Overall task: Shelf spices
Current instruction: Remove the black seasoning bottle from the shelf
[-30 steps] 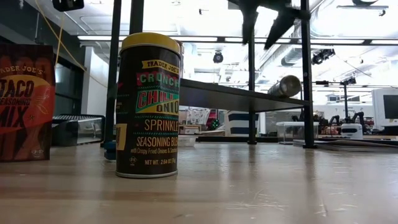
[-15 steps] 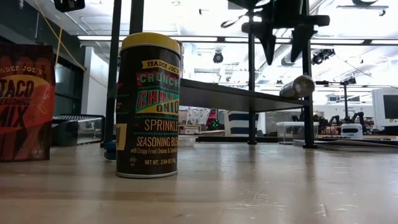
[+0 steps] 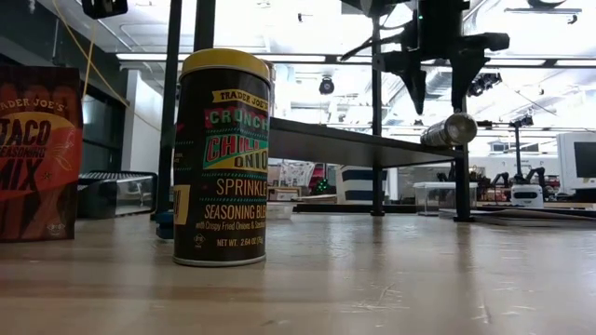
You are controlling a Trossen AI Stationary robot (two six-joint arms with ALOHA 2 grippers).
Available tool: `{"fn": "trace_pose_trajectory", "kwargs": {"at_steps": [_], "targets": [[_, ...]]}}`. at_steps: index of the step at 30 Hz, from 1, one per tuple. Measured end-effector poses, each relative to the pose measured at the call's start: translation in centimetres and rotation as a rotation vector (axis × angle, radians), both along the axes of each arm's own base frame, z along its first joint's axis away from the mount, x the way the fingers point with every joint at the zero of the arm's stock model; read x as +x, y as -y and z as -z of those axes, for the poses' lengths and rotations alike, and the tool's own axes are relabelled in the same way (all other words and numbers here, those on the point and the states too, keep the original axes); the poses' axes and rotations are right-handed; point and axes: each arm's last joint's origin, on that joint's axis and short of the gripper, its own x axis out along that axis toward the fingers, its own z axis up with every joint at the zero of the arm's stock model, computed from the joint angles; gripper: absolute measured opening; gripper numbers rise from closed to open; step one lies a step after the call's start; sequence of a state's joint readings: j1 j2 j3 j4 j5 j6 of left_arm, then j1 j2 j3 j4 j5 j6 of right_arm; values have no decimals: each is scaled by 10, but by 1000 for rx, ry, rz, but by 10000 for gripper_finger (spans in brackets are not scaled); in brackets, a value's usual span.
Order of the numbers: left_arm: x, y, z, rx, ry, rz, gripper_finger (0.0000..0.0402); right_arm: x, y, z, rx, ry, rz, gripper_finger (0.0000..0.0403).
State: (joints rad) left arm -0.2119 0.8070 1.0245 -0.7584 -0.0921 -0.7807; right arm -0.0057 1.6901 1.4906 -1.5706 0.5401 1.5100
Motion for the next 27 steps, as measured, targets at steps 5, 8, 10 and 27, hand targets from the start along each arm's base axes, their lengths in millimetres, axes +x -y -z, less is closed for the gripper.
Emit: {"fn": "trace_pose_trajectory", "kwargs": {"at_steps": [5,8,10,27], "targets": [[0,0,0,0,0,0,0,0,11,2,48,-44,-21,273],[0,0,0,0,0,0,0,-1,15,2,51,-44,-7,273],[0,0,0,0,0,-1,0,0,18,3,94,-44,-11,273],[0,0,0,22,2,14,0,7,28,6,223,-4,-74,273]]}}
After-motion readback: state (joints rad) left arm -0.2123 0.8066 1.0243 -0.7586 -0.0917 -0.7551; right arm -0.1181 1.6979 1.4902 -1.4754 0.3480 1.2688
